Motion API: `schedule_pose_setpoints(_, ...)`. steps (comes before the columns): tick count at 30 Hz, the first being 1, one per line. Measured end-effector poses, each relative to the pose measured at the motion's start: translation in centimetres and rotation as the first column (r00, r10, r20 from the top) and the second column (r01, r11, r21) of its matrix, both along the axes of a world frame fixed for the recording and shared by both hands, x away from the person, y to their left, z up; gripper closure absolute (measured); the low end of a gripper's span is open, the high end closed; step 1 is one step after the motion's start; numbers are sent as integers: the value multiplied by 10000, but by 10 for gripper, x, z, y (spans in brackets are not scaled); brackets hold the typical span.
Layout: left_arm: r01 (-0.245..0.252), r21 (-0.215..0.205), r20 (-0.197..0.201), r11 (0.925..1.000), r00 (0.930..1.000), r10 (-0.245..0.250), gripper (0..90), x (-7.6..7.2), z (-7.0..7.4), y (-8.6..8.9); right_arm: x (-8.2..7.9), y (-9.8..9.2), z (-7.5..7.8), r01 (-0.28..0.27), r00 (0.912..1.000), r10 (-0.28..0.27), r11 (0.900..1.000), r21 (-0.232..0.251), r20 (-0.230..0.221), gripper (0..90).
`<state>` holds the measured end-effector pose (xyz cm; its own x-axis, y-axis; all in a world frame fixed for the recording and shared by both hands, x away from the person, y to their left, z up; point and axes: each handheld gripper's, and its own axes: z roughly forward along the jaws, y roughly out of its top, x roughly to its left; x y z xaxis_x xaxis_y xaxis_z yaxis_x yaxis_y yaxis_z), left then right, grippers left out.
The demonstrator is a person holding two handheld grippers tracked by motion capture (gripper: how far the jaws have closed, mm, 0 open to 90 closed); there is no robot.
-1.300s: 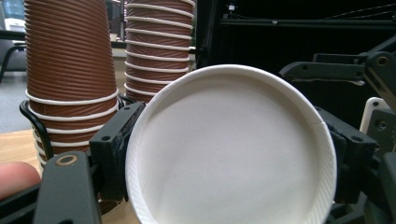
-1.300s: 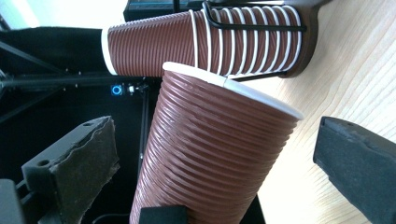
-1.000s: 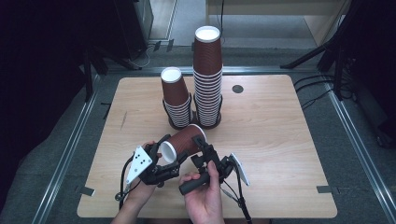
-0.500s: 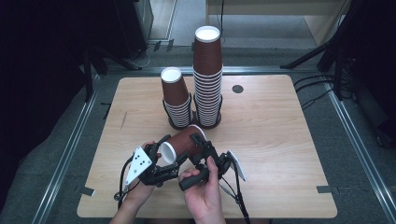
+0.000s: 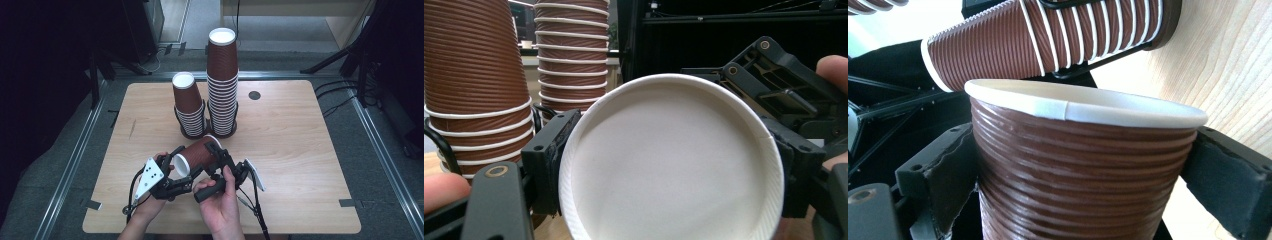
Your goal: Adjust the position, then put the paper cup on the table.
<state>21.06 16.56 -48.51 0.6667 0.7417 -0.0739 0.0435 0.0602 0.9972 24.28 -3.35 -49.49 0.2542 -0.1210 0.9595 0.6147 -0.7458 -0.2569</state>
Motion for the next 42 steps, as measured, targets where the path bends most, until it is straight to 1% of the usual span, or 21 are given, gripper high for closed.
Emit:
schedule_pose_setpoints(4, 107, 20, 18, 9999, 9999, -107, 220, -1, 0, -1, 2, 0, -1, -75, 10000, 75, 10000, 19, 4, 57)
schedule_pose_setpoints(7, 131, 147, 81, 9998, 9999, -132, 220, -1, -1, -2, 3, 0, -2, -87, 10000, 87, 10000, 35, 4, 59)
schedule_pose_setpoints(10, 143, 100, 84, 9998, 9999, -144, 217, -1, -1, -1, 3, 0, -2, -97, 9999, 97, 9999, 28, 36, 73)
schedule_pose_setpoints(18, 145, 232, 37, 9996, 9999, -146, 202, -1, -1, -1, 1, 0, -2, 11, 9990, -1, 9997, -224, 450, 112)
schedule_pose_setpoints(20, 182, 146, -48, 9997, 9998, -181, 196, 0, -1, 1, 1, 0, -2, -10, 9985, 24, 9997, -245, 548, 118)
schedule_pose_setpoints(22, 159, -31, -197, 9999, 9997, -159, 186, 1, -1, 2, 1, 0, -2, 49, 9973, -29, 9996, -270, 733, 123)
schedule_pose_setpoints(23, 88, -92, -277, 9999, 9996, -91, 163, 1, -1, 3, 1, 0, -1, 63, 9966, -39, 9996, -292, 828, 122)
schedule_pose_setpoints(25, 31, -228, -517, 9997, 9987, -42, 94, 2, 0, 4, 1, -1, 1, 127, 9943, -75, 9988, -477, 1066, 122)
schedule_pose_setpoints(27, 104, -342, -566, 9994, 9983, -124, 72, 2, 0, 6, 1, -2, 3, 203, 9925, -139, 9985, -515, 1216, 122)
schedule_pose_setpoints(30, 132, -377, -650, 9992, 9978, -157, 30, 2, 1, 6, 1, -4, 5, 340, 9888, -247, 9975, -614, 1469, 122)
schedule_pose_setpoints(36, 5, -434, -806, 9991, 9967, -40, 11, 2, 2, 10, 3, -9, 8, 628, 9801, -413, 9924, -1061, 1942, 121)
schedule_pose_setpoints(38, -50, -382, -844, 9993, 9964, 18, 3, 2, 2, 11, 3, -10, 10, 715, 9743, -442, 9906, -1170, 2208, 121)
schedule_pose_setpoints(42, -152, -363, -973, 9992, 9952, 116, 0, 3, 2, 12, 3, -12, 11, 949, 9612, -459, 9808, -1701, 2721, 121)
